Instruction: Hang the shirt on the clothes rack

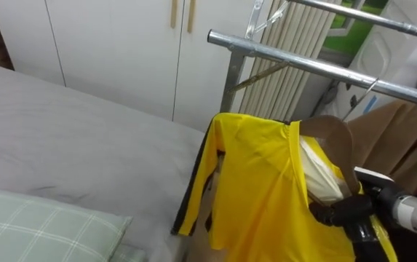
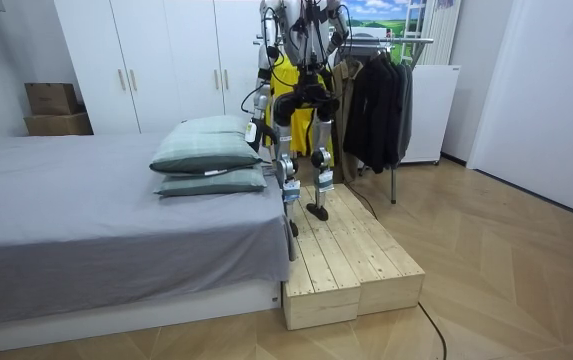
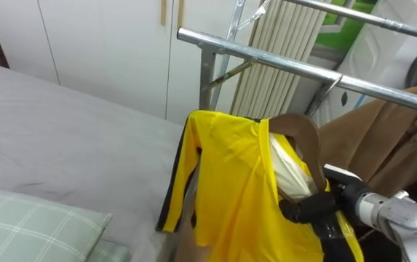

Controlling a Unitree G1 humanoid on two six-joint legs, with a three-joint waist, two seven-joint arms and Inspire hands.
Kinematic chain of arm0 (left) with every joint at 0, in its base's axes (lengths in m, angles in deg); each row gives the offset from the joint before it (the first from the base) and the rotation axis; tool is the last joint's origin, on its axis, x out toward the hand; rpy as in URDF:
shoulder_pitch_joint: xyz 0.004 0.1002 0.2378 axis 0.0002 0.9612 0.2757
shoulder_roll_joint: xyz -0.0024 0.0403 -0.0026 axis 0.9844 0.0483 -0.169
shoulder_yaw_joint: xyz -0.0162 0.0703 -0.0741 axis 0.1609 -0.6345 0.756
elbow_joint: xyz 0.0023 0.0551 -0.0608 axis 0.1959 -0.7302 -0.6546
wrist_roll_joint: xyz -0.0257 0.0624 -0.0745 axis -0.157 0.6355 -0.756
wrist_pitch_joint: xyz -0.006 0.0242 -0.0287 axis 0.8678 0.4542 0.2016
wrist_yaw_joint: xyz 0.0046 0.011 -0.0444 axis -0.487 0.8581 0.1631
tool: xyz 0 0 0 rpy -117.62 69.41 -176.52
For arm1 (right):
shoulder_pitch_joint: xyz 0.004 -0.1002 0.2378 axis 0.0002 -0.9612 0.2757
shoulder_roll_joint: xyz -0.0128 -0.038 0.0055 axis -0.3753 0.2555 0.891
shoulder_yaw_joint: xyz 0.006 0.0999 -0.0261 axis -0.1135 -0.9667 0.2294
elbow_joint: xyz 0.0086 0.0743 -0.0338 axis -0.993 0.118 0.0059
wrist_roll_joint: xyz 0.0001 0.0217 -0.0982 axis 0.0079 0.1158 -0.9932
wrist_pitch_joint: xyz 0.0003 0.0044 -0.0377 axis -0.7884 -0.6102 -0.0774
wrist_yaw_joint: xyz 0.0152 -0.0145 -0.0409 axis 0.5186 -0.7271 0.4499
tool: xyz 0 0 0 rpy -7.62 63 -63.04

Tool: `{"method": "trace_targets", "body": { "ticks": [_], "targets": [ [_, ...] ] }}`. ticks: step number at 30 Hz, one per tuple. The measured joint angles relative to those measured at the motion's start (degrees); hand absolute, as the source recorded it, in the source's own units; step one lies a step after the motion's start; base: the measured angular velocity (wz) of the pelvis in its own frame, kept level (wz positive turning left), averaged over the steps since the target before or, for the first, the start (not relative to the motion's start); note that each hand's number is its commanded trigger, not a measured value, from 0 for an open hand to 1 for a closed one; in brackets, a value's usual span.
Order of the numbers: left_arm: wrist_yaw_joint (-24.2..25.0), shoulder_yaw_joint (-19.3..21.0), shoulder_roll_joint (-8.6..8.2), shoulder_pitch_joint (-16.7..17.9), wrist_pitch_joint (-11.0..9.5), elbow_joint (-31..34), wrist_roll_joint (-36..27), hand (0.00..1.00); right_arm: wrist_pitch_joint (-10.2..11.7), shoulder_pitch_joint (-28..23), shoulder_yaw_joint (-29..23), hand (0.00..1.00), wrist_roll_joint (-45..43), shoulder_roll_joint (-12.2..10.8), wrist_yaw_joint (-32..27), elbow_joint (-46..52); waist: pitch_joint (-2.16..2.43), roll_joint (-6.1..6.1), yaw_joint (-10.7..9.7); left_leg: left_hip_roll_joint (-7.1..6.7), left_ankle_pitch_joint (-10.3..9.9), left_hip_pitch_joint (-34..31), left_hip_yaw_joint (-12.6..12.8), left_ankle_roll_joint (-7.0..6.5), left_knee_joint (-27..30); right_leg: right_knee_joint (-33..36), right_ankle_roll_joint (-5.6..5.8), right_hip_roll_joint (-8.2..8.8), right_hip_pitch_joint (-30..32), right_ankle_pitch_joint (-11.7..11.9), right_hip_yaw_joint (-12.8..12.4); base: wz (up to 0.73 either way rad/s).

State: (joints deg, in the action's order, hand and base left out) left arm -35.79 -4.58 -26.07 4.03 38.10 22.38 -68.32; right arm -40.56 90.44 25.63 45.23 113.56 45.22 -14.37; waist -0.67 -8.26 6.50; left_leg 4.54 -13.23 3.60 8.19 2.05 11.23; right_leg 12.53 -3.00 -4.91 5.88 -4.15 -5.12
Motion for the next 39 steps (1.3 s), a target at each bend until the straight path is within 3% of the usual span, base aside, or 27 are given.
{"method": "trace_targets", "body": {
  "ticks": [14,17,26,39],
  "targets": [
    [-0.36,-0.52,0.04,0.23,-0.38,0.01,0.00,0.00,-0.01,0.13,-0.03,1.00,1.87,0.02,0.03,-1.84,0.04,0.07,0.18,-0.06,0.04,0.23,-0.38,0.05,-0.04,0.06,-0.06,0.09,-0.01,-0.17,0.62,0.01],
    [-0.39,-0.69,0.03,0.97,-1.37,0.06,-0.01,0.00,0.00,0.13,-0.03,1.00,2.19,0.03,0.04,-2.20,0.12,0.22,0.23,-0.04,0.05,0.29,-0.40,0.07,-0.10,0.08,-0.07,0.05,0.01,-0.17,0.61,0.00],
    [0.05,-0.57,0.03,1.14,-1.77,0.97,-0.01,0.00,-0.01,0.14,-0.03,1.00,3.68,0.05,0.08,-7.58,0.20,0.36,1.61,-0.03,0.18,0.29,-0.44,0.14,-0.38,0.11,-0.13,0.07,0.03,-0.21,0.62,0.00],
    [0.86,0.05,0.01,1.91,-2.39,0.99,0.08,0.00,-0.01,0.16,-0.07,1.00,3.71,0.82,-0.28,-8.89,0.19,0.34,2.07,-0.12,0.28,0.55,-0.50,0.13,-0.39,0.25,-0.12,0.11,-0.04,-0.23,0.60,0.00]
  ]
}}
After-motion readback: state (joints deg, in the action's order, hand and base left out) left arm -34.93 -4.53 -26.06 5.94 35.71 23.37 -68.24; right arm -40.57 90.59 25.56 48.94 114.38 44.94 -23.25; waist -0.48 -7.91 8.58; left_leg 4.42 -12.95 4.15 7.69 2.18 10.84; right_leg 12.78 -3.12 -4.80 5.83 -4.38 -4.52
